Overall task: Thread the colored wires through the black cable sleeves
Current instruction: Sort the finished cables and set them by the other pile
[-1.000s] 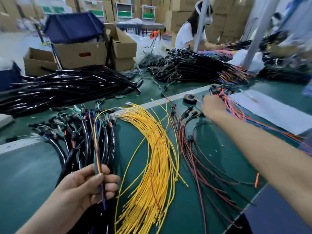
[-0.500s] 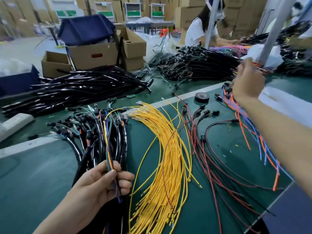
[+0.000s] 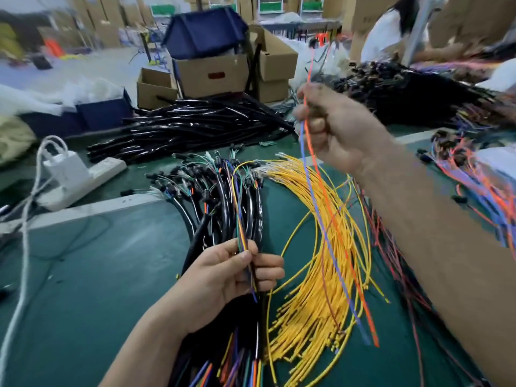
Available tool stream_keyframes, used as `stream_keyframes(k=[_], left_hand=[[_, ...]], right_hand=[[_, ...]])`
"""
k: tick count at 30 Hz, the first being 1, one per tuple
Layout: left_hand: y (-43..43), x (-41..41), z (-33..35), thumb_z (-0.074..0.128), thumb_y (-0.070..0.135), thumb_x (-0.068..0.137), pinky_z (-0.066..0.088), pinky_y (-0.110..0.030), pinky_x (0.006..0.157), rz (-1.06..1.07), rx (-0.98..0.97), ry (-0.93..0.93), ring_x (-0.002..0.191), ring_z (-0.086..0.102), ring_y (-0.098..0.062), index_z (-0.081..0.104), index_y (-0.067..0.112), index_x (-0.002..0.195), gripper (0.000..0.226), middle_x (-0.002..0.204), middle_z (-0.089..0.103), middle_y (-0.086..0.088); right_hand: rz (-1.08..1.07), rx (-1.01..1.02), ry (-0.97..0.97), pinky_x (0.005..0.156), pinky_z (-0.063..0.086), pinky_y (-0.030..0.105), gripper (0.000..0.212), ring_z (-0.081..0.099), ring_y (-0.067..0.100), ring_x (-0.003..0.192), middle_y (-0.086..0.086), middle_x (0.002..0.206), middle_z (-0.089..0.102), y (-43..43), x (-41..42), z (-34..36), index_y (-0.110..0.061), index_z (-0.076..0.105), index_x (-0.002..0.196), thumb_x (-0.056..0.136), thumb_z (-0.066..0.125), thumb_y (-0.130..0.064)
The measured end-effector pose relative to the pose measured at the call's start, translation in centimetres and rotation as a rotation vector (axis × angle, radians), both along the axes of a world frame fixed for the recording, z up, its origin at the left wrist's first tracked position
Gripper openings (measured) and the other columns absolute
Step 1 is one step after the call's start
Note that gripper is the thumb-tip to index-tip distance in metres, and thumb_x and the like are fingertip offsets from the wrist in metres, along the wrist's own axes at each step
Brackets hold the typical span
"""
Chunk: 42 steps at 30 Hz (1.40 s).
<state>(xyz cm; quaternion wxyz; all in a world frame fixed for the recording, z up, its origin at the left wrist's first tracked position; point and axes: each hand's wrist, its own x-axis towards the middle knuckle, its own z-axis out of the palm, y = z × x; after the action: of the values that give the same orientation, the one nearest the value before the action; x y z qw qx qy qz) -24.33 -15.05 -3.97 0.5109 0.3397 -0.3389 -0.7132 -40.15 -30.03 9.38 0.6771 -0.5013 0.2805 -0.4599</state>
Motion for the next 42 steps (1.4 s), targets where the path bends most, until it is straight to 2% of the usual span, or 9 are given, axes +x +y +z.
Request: stream_keyframes(k=[4,7,21,26,31,34,37,39,42], left_hand=[[0.2,0.1,0.1,0.048,0.009,0.086,0.058,-0.035,0.071,0.023,-0.015,-0.044,0.084,0.070,-0.030,0.051,0.004,0.098,0.013,0.107,0.066,-0.026],[0.3,0.2,0.0,0.047,0.010,0.086,0.058,-0.035,0.072,0.014,-0.027,-0.071,0.085,0.070,-0.030,0.050,0.002,0.108,0.024,0.107,0.068,-0.022],[0.2,0.3,-0.6,0.049,0.012,0.086,0.056,-0.036,0.084,0.011,-0.041,-0.115,0.103,0.066,-0.032,0.053,0.000,0.119,0.035,0.115,0.066,-0.019],[0.4,0.3,-0.9,0.051,0.009,0.086,0.055,-0.028,0.070,0.044,-0.029,-0.087,0.075,0.068,-0.019,0.054,-0.001,0.119,0.035,0.106,0.069,-0.019],[0.2,0.0,-0.5,0.046,0.006,0.086,0.039,-0.019,0.048,0.132,-0.016,-0.045,0.050,0.039,-0.008,0.055,-0.005,0.115,0.033,0.070,0.060,-0.006],[0.6,-0.3,0.2,0.051,0.008,0.085,0.027,-0.016,0.043,0.161,-0.014,-0.083,0.048,0.028,-0.007,0.057,-0.003,0.105,0.023,0.058,0.044,-0.001],[1.0,-0.2,2.3,0.053,0.012,0.085,0.023,-0.013,0.040,0.151,-0.062,-0.192,0.046,0.025,-0.005,0.058,0.004,0.095,0.013,0.056,0.038,0.003],[0.4,0.4,5.0,0.050,0.015,0.092,0.022,-0.012,0.040,0.120,-0.124,-0.394,0.045,0.024,-0.004,0.058,0.010,0.091,0.010,0.054,0.039,0.006],[-1.9,2.6,10.3,0.042,0.015,0.100,0.021,-0.013,0.039,0.061,-0.239,-0.739,0.044,0.026,-0.004,0.059,0.019,0.081,0.026,0.052,0.039,0.010]], right_hand=[[0.036,0.065,0.121,0.035,0.034,0.012,0.021,0.041,0.006,0.032,-0.001,0.047,0.057,0.0,3.3,-4.4,-0.018,0.044,0.081,0.102,0.042,-0.020],[-0.053,-0.085,0.257,0.037,0.034,0.014,0.020,0.043,0.010,0.034,0.001,0.048,0.059,-0.3,4.4,-5.8,-0.019,0.043,0.083,0.102,0.043,-0.022],[-0.132,-0.287,0.219,0.039,0.038,0.021,0.017,0.048,0.019,0.037,0.005,0.053,0.063,-2.4,5.4,-5.9,-0.019,0.043,0.085,0.102,0.042,-0.019],[-0.121,-0.298,0.209,0.040,0.041,0.023,0.015,0.049,0.020,0.037,0.005,0.054,0.063,-2.5,5.5,-6.2,-0.019,0.043,0.086,0.101,0.042,-0.018],[-0.157,-0.155,0.223,0.039,0.047,0.024,0.016,0.057,0.021,0.038,0.014,0.062,0.066,-2.8,5.8,-6.7,-0.012,0.043,0.086,0.102,0.038,-0.011],[-0.179,-0.098,0.505,0.049,0.056,0.033,0.021,0.063,0.028,0.048,0.028,0.078,0.066,-2.8,5.0,-6.4,0.003,0.054,0.084,0.098,0.046,-0.011],[-0.248,-0.298,0.869,0.063,0.058,0.040,0.036,0.066,0.031,0.056,0.017,0.070,0.069,-1.8,3.7,-4.5,0.006,0.062,0.078,0.092,0.058,-0.027],[-0.345,-0.621,0.813,0.070,0.055,0.033,0.042,0.067,0.017,0.064,0.003,0.065,0.071,0.0,3.4,-2.1,-0.008,0.069,0.075,0.087,0.055,-0.045],[-0.004,-0.857,0.558,0.063,0.049,0.023,0.039,0.063,0.009,0.066,-0.004,0.074,0.071,3.9,4.7,0.5,-0.021,0.069,0.085,0.087,0.048,-0.054]])
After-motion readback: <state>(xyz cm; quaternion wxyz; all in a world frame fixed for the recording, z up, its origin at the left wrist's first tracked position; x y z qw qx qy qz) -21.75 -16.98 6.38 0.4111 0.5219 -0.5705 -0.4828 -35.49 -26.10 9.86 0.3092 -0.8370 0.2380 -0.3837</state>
